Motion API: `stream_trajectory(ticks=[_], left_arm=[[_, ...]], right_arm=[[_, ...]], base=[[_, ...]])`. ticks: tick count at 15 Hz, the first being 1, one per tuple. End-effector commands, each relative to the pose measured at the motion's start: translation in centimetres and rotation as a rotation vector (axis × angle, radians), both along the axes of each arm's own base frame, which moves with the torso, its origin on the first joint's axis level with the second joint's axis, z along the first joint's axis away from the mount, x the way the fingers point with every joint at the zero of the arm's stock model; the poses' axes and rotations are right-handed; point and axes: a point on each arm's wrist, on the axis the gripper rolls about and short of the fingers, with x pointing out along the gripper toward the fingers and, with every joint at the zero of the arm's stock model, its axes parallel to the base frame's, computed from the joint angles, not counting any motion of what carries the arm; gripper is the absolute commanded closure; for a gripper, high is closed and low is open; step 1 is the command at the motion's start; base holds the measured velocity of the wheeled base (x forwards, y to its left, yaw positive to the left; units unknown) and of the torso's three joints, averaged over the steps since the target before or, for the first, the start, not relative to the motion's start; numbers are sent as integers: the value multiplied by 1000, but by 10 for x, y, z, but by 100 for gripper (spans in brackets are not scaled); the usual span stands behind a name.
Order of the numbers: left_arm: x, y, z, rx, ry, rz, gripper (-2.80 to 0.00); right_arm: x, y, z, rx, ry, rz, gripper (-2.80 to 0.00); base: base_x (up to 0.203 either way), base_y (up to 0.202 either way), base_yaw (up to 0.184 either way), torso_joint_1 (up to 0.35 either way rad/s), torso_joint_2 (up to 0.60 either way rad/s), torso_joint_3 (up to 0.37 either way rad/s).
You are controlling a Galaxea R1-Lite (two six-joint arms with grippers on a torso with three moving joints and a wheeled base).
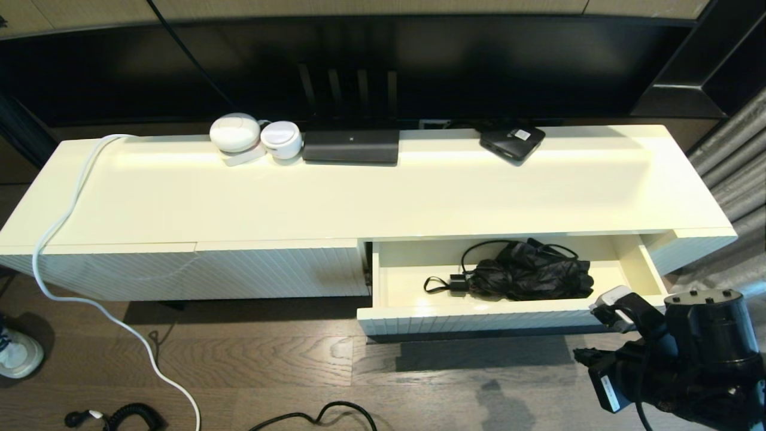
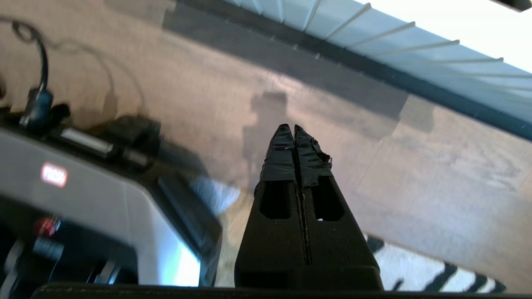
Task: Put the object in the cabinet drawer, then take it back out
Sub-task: Close the drawer
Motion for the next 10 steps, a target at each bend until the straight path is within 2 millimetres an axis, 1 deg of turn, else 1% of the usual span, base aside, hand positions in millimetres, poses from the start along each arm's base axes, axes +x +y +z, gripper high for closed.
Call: stream_trajectory(ticks=[1,3,4,6,10], left_arm=[[0,0,0,0,0,0,-280],[0,0,0,0,0,0,-280],[0,0,0,0,0,0,-280],[0,0,0,0,0,2,-280],[0,0,0,0,0,0,-280]], right_arm=[[3,1,-10,-3,-1,-3,0],[5,0,-12,-2,-7,-9,0],[8,-1,-14,4,-25,-15,0],[9,-3,-14,14,-60,-26,0],[13,-7,-20,17,-68,-48,0]], base=[[0,0,0,0,0,0],[0,0,0,0,0,0],[0,0,0,0,0,0],[0,0,0,0,0,0],[0,0,0,0,0,0]])
